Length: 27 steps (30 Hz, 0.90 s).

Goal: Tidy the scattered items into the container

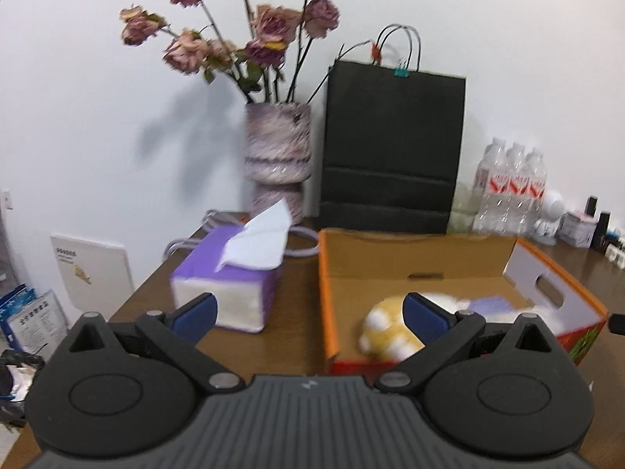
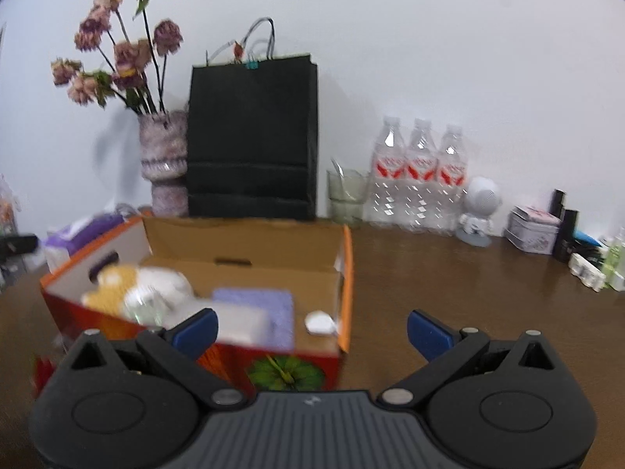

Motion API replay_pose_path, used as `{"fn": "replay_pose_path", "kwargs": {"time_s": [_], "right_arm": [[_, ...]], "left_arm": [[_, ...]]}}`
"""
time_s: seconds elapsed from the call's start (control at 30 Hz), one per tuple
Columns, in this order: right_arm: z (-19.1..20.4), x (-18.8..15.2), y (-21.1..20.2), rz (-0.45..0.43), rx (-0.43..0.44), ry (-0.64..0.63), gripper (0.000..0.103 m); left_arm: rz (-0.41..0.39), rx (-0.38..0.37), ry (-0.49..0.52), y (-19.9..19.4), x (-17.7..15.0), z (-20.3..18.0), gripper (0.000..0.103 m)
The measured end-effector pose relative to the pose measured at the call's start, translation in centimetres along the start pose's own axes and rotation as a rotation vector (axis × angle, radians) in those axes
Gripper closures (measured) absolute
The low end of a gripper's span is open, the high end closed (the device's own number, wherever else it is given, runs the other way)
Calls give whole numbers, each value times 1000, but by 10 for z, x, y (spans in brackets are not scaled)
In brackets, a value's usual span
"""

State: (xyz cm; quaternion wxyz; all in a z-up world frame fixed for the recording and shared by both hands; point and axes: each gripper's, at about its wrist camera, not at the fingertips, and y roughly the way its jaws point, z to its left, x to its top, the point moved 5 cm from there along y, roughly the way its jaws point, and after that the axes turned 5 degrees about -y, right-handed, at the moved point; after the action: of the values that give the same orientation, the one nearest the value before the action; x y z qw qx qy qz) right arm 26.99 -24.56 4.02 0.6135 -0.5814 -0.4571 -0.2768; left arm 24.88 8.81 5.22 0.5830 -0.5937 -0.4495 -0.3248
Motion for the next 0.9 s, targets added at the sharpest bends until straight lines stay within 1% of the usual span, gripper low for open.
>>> {"fn": "replay_pose_path", "kwargs": {"time_s": [0.17,0.27,0.4,0.5,0.57,0.6,0.63,0.67,0.7,0.77,0.8,0.83,0.87,0.9], "right_arm": [[-6,-31,9,83,5,27,0],[-3,-39,15,107,15,39,0],[6,-41,24,130,18,26,1],[13,-43,31,148,26,25,7],[16,-44,38,166,30,26,17],[17,-45,42,177,31,28,19],[18,-47,45,186,33,30,24],[19,-48,47,192,37,33,30],[20,-50,48,197,41,32,33],[23,-53,50,206,54,22,48],[25,-53,49,202,60,16,50],[27,-54,48,197,67,7,57],[29,-54,47,194,77,2,71],[31,-54,45,190,89,0,80]], "left_arm": [[78,19,30,8,-24,11,0],[134,2,28,19,-39,9,0],[185,-2,34,35,-54,-1,0],[215,-1,38,45,-61,-8,0],[225,-9,35,50,-66,-11,3],[230,-10,30,52,-68,-12,7],[237,-11,27,54,-70,-13,15],[247,-11,28,56,-72,-14,18],[257,-10,33,58,-74,-15,21],[255,-10,54,57,-75,-18,28],[252,-17,60,57,-75,-20,36],[247,-22,65,56,-75,-21,43],[240,-32,68,54,-75,-23,65],[235,-37,73,52,-75,-24,76]]}}
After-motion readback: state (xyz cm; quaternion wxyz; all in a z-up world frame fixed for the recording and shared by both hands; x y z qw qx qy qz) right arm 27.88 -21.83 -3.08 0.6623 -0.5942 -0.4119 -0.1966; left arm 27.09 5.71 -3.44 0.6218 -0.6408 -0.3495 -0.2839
